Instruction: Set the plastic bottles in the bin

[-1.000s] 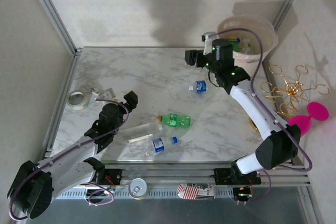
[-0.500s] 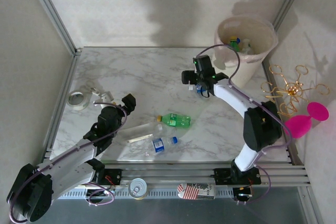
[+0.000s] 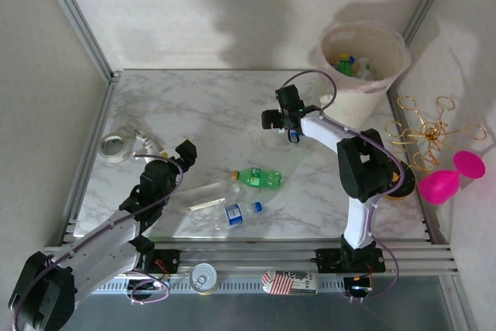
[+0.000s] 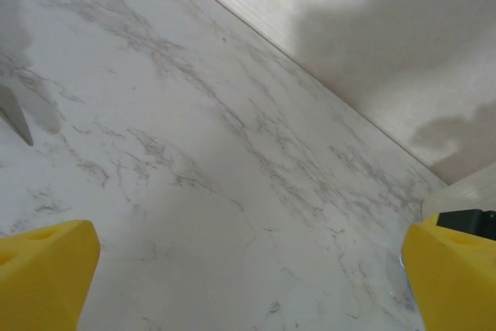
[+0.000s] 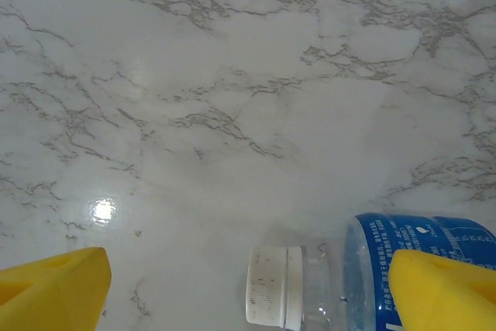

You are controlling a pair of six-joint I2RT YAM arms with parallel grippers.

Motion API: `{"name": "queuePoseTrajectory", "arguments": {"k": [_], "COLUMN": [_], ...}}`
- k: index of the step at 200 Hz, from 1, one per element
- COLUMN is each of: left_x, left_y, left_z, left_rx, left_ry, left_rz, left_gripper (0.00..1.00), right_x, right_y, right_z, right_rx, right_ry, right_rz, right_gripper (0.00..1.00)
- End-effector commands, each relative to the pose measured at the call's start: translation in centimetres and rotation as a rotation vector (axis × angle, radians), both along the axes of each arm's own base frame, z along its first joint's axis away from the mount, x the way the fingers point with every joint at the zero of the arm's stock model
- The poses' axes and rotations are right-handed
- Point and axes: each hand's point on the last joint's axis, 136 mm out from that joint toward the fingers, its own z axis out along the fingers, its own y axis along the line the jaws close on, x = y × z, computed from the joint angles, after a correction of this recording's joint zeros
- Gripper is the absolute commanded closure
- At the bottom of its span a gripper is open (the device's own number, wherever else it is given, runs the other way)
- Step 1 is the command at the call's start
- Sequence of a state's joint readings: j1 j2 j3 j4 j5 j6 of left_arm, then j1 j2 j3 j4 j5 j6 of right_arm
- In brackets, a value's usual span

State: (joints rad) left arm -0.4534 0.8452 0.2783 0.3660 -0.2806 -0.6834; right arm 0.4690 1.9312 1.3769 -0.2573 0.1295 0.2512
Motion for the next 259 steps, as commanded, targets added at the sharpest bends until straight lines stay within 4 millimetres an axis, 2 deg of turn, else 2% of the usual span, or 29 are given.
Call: {"name": "queuePoseTrajectory", "arguments": {"k": [1,52,91,111,136,191,209,235,259], "left_x": [0.0,0.5,0.7,0.8,0.8,0.5,0.5,0.4,0.0], "left_y": [0.2,-0.4,-0.7,-0.8,-0.8,-0.4,-0.4,-0.3,0.2], "left_z": [-0.2,-0.5,-0.5,-0.4,-0.4,-0.4,-0.3,-0.4,-0.3], "left_rx": [-0.015,-0.035,-0.043,-0.051,-0.056,-0.060,-0.058,-0.057,-0.048], "left_ry": [0.003,0.008,0.012,0.008,0.010,0.007,0.005,0.008,0.007], "left_rz": [0.005,-0.013,-0.024,-0.026,-0.027,-0.012,-0.011,-0.009,0.008], "left_gripper": [0.00,0.00,0.00,0.00,0.00,0.00,0.01,0.00,0.00], "right_x": [-2.0,-6.7,-8.4,-7.9,-7.6,-8.6,-7.7,-5.7,-4.2], "right_y": [-0.7,-2.9,-4.4,-5.7,-6.9,-5.7,-6.2,-6.1,-7.3], "right_z": [0.7,0.1,1.6,2.5,2.3,-0.1,-1.1,-0.8,-0.9], "right_rx": [0.015,0.019,0.032,0.024,0.110,0.464,0.481,0.504,0.520], "right_ry": [0.021,0.074,0.040,0.013,0.042,0.125,0.157,0.132,0.106], "right_rz": [0.005,-0.019,-0.052,-0.094,-0.189,-0.329,-0.382,-0.403,-0.474], "right_gripper": [0.07,0.07,0.06,0.04,0.01,0.01,0.01,0.01,0.01]}}
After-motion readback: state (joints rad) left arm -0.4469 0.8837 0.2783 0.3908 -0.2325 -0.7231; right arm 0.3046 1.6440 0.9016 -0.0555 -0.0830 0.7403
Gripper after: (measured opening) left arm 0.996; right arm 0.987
